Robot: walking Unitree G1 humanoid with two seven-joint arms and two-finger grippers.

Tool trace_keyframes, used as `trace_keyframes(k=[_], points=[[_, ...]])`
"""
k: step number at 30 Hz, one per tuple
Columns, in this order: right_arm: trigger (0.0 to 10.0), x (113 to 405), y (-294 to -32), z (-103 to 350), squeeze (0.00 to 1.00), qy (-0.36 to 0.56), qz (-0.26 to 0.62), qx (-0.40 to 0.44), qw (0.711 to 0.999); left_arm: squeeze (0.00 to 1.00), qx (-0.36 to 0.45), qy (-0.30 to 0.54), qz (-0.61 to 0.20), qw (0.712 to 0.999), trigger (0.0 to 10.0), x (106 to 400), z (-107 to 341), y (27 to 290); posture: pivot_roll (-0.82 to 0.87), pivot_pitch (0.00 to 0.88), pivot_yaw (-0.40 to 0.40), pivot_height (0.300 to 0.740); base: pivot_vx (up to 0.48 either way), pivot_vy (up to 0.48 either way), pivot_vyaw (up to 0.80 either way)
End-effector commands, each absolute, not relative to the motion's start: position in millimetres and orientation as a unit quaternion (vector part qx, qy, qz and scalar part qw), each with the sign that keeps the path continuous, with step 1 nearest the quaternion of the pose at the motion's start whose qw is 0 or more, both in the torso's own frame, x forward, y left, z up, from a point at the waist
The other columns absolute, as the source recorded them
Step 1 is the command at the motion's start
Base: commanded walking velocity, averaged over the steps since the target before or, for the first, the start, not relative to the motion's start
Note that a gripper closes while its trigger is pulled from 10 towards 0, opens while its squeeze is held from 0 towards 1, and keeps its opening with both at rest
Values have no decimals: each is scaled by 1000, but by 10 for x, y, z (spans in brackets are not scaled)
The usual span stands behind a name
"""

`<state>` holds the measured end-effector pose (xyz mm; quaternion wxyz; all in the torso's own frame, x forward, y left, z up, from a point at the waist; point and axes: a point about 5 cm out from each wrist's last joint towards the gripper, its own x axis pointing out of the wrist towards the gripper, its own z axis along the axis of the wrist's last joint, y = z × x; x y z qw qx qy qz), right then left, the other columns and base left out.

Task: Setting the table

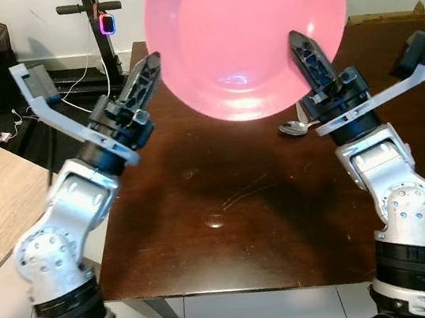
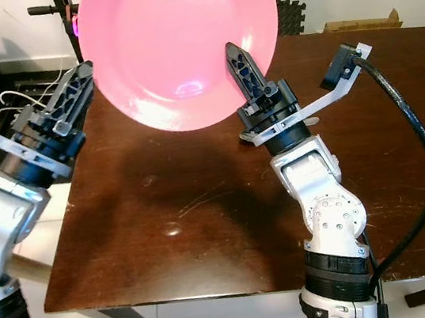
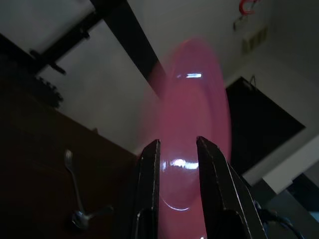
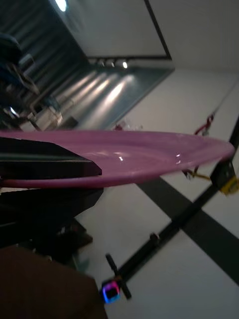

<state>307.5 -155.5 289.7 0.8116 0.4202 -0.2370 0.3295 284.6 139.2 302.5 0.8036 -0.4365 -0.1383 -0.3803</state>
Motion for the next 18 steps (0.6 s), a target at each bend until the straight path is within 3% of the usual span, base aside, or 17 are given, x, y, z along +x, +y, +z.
trace_keyframes(k=[1,2,3,5,6,7,8,12,13,18], points=[[0,3094,-1632,2851,0,-239,303,427,818,0,-434,-142,-386,802,10000,2783,3010,1445,39,110,42,740,0,0,0],[0,3150,-1717,2826,0,-238,265,435,827,0,-432,-134,-372,811,10000,2759,2934,1529,41,110,41,740,0,0,0],[10000,3180,-1765,2806,0,-235,243,439,833,0,-428,-127,-366,816,10000,2742,2889,1564,41,110,41,740,0,0,0],[10000,3197,-1793,2794,0,-233,230,440,836,0,-426,-123,-363,820,10000,2732,2863,1581,41,110,41,740,0,0,0],[10000,3207,-1829,2776,0,-233,217,434,843,0,-403,-109,-347,840,10000,2733,2783,1598,46,110,38,740,0,0,0],[10000,3210,-1845,2755,0,-229,210,419,853,0,-358,-92,-325,871,10000,2738,2689,1593,50,110,33,740,0,0,0],[10000,3204,-1833,2714,0,-220,211,384,872,0,-255,-70,-281,922,10000,2754,2553,1576,50,110,33,740,0,0,0],[10000,3208,-1758,2616,0,-196,207,342,895,0,-158,-66,-252,953,10000,2771,2501,1501,57,114,23,740,0,0,0],[10000,3222,-1709,2532,0,-184,185,305,916,0,-103,-72,-235,964,10000,2777,2488,1433,57,117,22,740,0,0,0],[10000,3248,-1668,2452,0,-178,135,272,936,0,-96,-73,-202,972,10000,2794,2474,1371,57,116,23,740,0,0,0]])
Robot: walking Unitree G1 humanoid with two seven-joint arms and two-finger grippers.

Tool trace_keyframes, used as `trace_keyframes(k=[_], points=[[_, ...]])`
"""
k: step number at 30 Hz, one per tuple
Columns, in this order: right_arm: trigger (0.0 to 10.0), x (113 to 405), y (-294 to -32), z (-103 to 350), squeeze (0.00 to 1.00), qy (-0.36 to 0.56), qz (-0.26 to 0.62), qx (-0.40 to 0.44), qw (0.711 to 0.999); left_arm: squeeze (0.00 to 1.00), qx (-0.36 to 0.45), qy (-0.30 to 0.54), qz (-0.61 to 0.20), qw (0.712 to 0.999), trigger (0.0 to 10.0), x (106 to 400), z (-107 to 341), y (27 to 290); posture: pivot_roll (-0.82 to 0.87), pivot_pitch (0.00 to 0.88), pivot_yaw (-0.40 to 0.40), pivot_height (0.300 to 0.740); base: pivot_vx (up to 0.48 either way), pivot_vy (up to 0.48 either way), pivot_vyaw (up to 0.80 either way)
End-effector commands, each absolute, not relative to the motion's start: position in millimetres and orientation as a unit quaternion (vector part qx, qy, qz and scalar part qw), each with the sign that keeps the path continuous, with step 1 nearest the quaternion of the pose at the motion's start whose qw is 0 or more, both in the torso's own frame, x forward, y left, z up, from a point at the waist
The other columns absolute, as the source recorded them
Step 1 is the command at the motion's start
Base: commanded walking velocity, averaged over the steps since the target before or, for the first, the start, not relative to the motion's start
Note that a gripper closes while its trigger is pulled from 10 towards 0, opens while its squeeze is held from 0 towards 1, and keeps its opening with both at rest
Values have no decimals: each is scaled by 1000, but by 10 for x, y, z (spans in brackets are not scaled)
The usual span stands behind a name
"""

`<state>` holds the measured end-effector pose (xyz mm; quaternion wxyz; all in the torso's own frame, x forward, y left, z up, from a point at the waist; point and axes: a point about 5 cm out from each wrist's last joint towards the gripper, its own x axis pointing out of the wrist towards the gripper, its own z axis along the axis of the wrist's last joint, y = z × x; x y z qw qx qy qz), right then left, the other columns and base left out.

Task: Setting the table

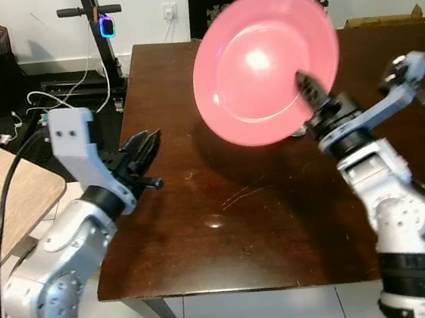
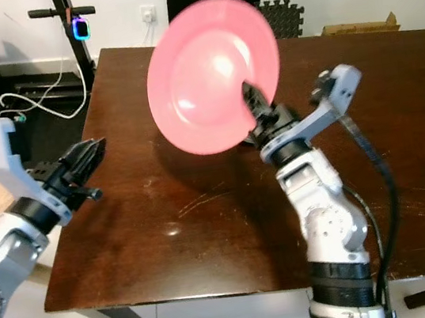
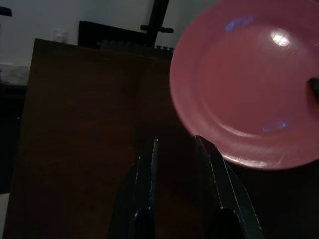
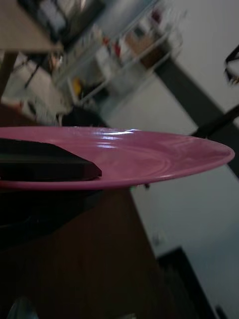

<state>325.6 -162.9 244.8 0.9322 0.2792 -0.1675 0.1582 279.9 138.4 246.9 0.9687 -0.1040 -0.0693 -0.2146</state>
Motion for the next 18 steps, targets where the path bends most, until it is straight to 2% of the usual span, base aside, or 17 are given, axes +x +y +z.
trace_keyframes(k=[1,8,18], points=[[10000,3258,-1678,2433,0,-178,118,267,940,0,-97,-75,-191,974,10000,2805,2463,1363,56,113,26,740,0,0,0],[10000,3302,-1751,2351,0,-168,69,258,949,0,-44,-88,-131,986,10000,2894,2397,1349,57,107,28,740,0,0,0],[10000,3323,-1760,2335,0,-173,45,239,955,0,-30,-90,-122,988,10000,2923,2364,1302,54,104,29,740,-29,0,0]])
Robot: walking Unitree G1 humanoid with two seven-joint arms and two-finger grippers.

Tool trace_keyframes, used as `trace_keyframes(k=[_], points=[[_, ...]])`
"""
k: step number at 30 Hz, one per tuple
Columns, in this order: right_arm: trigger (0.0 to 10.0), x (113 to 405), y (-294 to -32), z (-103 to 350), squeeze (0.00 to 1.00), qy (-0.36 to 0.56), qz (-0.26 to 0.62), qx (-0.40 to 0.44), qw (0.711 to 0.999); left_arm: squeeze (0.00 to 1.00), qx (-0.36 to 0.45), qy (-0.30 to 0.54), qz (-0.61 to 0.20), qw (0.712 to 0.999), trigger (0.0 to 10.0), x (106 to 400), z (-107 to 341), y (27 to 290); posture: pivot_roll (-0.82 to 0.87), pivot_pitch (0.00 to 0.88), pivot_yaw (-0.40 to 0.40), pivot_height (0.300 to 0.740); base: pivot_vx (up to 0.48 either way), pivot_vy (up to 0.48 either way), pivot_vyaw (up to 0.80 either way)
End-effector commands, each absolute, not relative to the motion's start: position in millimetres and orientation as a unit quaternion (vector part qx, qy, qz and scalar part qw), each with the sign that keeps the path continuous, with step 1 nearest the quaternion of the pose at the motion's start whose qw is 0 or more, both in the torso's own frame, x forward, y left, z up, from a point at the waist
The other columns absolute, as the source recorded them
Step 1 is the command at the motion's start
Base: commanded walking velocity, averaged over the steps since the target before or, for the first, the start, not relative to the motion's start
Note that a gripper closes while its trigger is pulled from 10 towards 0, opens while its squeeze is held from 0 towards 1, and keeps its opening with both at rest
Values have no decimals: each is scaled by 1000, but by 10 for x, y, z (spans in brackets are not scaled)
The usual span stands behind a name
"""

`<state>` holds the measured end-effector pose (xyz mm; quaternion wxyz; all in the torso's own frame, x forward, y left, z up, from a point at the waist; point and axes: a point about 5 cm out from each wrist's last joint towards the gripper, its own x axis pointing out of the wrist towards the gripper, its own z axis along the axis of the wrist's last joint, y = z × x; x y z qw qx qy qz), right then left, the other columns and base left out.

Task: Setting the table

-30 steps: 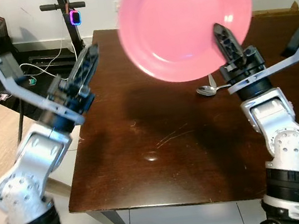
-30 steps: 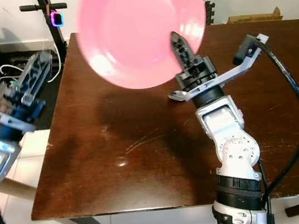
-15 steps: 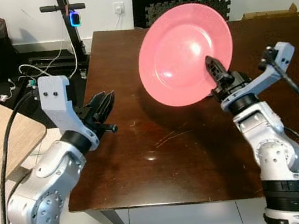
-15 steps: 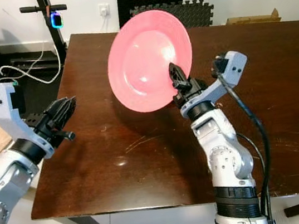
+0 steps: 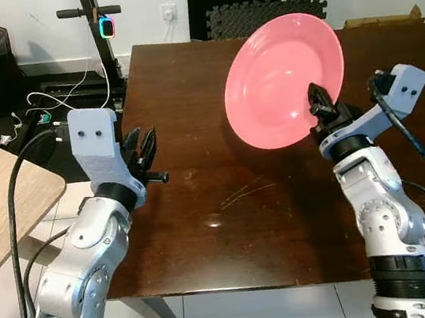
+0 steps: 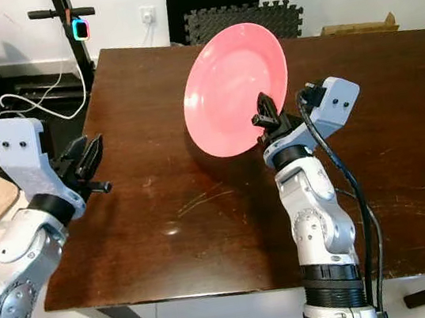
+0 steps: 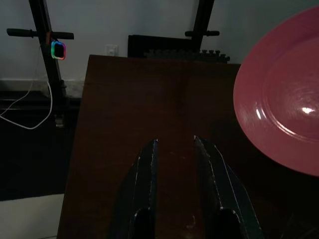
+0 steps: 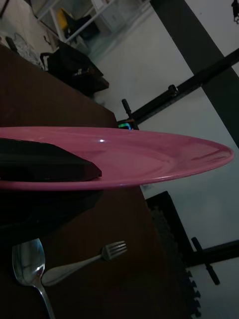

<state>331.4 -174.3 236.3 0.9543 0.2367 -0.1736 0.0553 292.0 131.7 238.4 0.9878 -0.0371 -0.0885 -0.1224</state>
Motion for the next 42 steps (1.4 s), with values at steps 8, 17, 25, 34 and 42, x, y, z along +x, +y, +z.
trace_keyframes(k=[8,17,25,34,42], points=[[10000,3327,-1774,2316,0,-171,39,234,956,0,-22,-96,-119,988,10000,2926,2353,1296,54,106,29,740,-308,0,0],[10000,3333,-1764,2297,0,-170,38,230,957,0,-18,-98,-119,988,10000,2929,2351,1292,55,105,30,740,-292,0,0],[10000,3332,-1764,2280,0,-168,36,228,958,0,-16,-99,-118,988,10000,2936,2352,1294,55,106,33,740,-267,0,0],[10000,3337,-1769,2267,0,-167,33,226,959,0,-19,-100,-120,988,10000,2942,2355,1286,53,107,35,740,-82,0,0],[10000,3338,-1769,2263,0,-168,32,225,959,0,-18,-99,-119,988,10000,2947,2352,1289,52,105,36,740,0,0,0]])
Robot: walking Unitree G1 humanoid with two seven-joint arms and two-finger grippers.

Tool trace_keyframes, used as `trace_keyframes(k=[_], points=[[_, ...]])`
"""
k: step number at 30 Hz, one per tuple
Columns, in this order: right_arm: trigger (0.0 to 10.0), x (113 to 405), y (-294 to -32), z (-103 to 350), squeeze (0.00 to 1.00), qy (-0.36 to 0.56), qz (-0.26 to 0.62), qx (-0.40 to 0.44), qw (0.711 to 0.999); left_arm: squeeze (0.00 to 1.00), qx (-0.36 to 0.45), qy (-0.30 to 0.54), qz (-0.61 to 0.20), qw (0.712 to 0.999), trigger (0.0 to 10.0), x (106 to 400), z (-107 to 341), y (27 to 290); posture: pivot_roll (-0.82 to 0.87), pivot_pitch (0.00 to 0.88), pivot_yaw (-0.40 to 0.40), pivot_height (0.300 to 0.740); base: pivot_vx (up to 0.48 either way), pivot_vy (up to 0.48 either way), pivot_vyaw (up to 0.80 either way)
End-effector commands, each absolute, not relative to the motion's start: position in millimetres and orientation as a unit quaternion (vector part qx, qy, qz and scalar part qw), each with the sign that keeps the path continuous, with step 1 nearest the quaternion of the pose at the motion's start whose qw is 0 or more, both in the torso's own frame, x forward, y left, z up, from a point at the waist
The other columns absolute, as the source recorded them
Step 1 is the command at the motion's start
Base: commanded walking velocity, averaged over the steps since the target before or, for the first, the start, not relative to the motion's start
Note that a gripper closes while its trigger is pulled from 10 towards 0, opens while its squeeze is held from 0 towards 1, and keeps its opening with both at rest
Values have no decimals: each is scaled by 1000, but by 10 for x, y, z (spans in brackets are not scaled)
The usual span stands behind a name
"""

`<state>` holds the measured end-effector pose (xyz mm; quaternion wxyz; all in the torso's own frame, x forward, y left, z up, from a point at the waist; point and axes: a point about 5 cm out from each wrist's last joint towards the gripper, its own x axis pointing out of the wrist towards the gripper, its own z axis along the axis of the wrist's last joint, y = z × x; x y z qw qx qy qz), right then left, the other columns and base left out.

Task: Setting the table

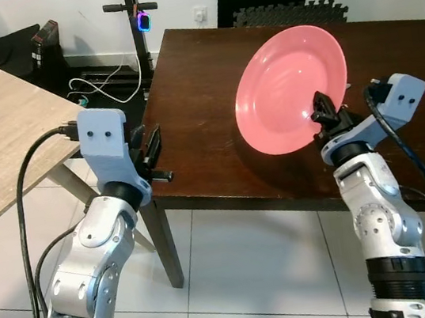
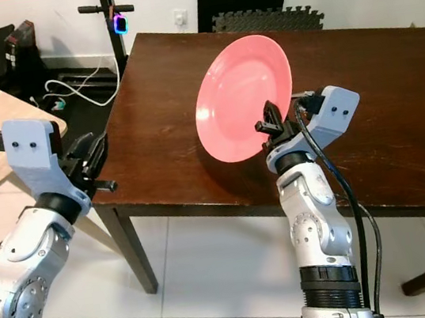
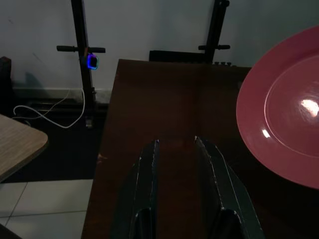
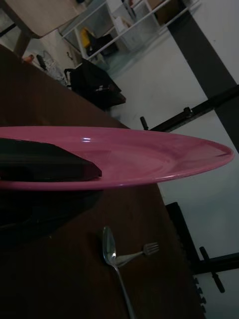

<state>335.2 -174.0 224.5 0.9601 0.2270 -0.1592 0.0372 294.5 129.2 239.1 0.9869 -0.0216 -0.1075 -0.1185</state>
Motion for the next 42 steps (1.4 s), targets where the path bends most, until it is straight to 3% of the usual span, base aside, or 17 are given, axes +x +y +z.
trace_keyframes(k=[1,26,42], points=[[10000,3339,-1771,2261,0,-168,32,225,959,0,-17,-100,-118,988,10000,2948,2353,1290,53,103,36,740,-307,0,0],[10000,3345,-1783,2247,0,-168,28,223,960,0,-16,-98,-119,988,10000,2961,2354,1295,53,99,40,740,-340,0,0],[10000,3326,-1749,2256,0,-173,31,196,965,0,-28,-74,-109,991,10000,2985,2270,1320,54,104,43,740,0,0,0]])
